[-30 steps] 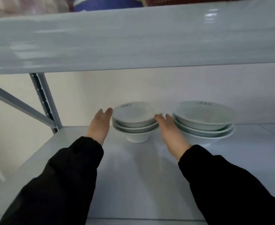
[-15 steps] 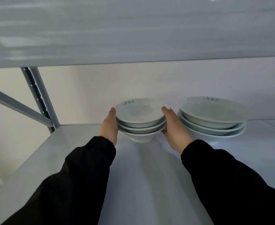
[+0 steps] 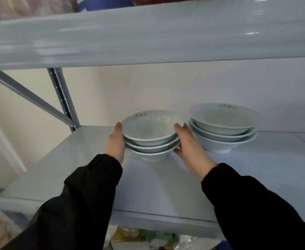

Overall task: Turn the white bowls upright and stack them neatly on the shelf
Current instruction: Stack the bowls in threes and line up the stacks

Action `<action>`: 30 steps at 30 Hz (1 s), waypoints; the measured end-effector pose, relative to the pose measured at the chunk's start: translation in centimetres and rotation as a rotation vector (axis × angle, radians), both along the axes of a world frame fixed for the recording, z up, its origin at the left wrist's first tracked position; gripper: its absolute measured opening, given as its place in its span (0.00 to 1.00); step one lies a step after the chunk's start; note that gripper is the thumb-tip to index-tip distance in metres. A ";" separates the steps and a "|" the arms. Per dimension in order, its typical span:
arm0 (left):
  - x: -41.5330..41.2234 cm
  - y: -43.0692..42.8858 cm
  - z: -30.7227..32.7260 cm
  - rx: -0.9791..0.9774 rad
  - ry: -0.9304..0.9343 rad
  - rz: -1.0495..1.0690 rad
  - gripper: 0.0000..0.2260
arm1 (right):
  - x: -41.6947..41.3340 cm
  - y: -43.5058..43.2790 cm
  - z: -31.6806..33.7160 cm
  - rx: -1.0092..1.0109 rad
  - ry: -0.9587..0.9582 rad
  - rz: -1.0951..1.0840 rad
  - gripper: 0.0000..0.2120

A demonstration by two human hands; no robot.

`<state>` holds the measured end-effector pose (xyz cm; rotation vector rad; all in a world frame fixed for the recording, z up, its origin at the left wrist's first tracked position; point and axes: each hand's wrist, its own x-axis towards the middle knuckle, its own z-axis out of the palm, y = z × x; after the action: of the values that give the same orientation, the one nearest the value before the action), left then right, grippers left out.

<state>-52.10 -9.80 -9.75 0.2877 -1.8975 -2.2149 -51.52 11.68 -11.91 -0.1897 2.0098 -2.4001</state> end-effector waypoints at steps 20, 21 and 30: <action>6.7 0.6 -0.4 -0.076 0.011 -0.019 0.30 | 7.6 1.7 0.9 0.170 0.184 -0.060 0.30; 7.1 0.5 -0.5 -0.078 0.025 -0.045 0.27 | 7.7 1.5 0.8 0.166 0.186 -0.058 0.28; 6.9 -2.7 -2.5 -0.070 0.195 -0.232 0.19 | 7.7 -0.7 0.2 0.051 0.161 -0.110 0.23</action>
<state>-45.24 -12.45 -12.24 -0.1623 -1.9803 -2.2144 -43.82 10.98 -11.71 -0.2881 2.2020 -2.4690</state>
